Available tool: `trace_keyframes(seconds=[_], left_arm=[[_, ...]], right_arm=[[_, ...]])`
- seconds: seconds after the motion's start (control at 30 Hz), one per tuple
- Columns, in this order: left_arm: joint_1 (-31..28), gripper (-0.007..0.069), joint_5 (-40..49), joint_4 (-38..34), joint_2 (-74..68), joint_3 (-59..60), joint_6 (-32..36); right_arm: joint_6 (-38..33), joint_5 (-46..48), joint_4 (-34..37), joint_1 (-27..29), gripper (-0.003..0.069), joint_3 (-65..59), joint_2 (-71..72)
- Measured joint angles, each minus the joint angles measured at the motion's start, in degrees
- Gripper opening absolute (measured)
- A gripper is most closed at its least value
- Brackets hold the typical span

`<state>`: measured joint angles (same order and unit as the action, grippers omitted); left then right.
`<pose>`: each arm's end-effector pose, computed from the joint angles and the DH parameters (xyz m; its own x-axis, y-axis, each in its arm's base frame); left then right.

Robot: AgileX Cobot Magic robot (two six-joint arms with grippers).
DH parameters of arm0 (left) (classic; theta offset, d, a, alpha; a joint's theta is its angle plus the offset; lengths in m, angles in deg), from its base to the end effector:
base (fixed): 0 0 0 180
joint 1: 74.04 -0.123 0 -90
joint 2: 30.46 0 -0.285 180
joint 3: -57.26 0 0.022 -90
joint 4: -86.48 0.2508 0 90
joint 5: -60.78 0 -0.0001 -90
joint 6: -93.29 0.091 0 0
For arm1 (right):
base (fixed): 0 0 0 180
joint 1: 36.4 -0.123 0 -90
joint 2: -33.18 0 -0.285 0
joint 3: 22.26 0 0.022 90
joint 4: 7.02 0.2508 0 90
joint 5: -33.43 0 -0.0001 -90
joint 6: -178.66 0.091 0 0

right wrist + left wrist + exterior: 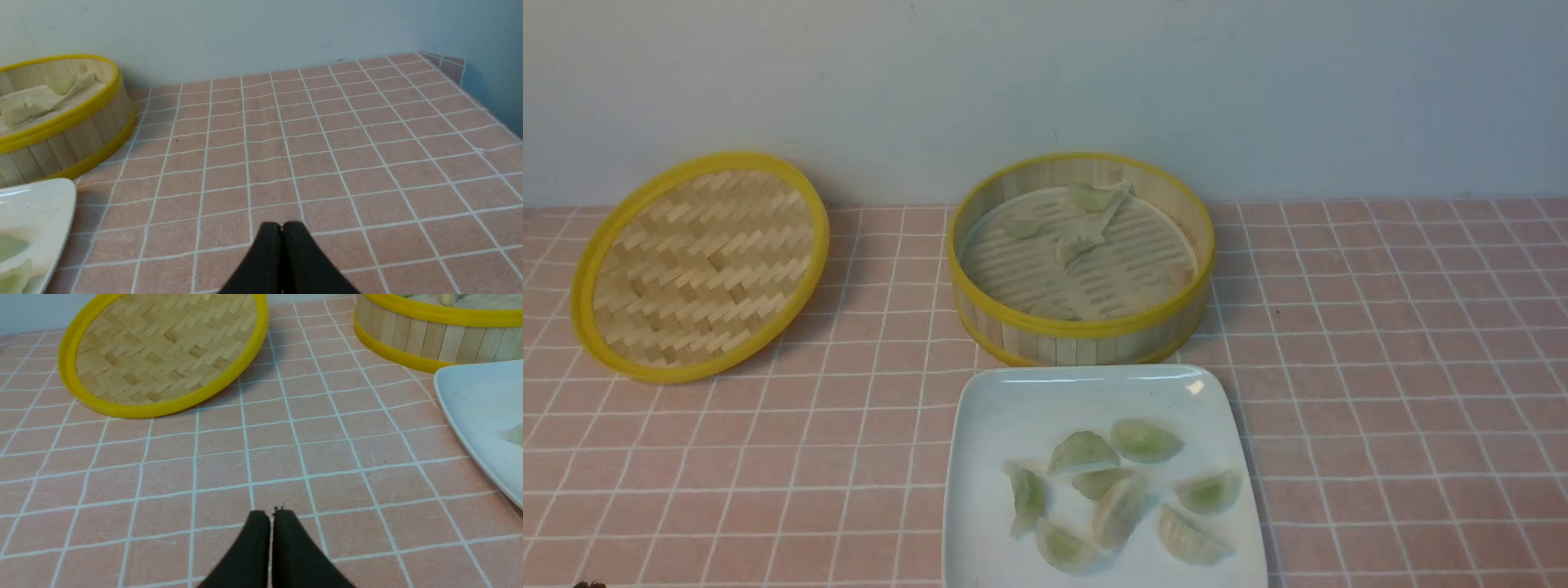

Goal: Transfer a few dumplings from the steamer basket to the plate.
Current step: Use the right arm to grab a dumpling from inside the steamer

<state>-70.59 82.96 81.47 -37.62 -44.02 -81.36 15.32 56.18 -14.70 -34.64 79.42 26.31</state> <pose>0.0520 -0.0061 0.1703 -0.3070 0.0309 -0.9512 0.0953 0.9955 0.0016 0.0515 -0.0063 0.1722 -0.2873 0.1750 -0.9417 0.1294 0.9812 0.1428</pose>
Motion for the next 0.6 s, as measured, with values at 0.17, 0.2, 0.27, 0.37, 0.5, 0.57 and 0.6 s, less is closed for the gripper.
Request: trace_keyframes(seconds=[0.17,0.2,0.27,0.37,0.5,0.57,0.6], left_arm=[[0.00,-0.0006,0.00,0.00,0.00,0.00,0.00],[0.00,-0.0006,0.00,0.00,0.00,0.00,0.00],[0.00,-0.0006,0.00,0.00,0.00,0.00,0.00],[0.00,-0.0006,0.00,0.00,0.00,0.00,0.00],[0.00,-0.0006,0.00,0.00,0.00,0.00,0.00],[0.00,-0.0006,0.00,0.00,0.00,0.00,0.00],[0.00,-0.0006,0.00,0.00,0.00,0.00,0.00]], right_arm=[[0.00,0.00,0.00,0.00,-0.0015,0.00,0.00],[0.00,0.00,0.00,0.00,-0.0015,0.00,0.00],[0.00,0.00,0.00,0.00,-0.0015,0.00,0.00],[-0.36,0.00,0.00,0.00,-0.0015,0.00,0.00],[-0.40,0.00,0.00,0.00,-0.0015,0.00,0.00],[-0.40,0.00,0.00,0.00,-0.0015,0.00,0.00],[-0.40,0.00,0.00,0.00,-0.0015,0.00,0.00]])
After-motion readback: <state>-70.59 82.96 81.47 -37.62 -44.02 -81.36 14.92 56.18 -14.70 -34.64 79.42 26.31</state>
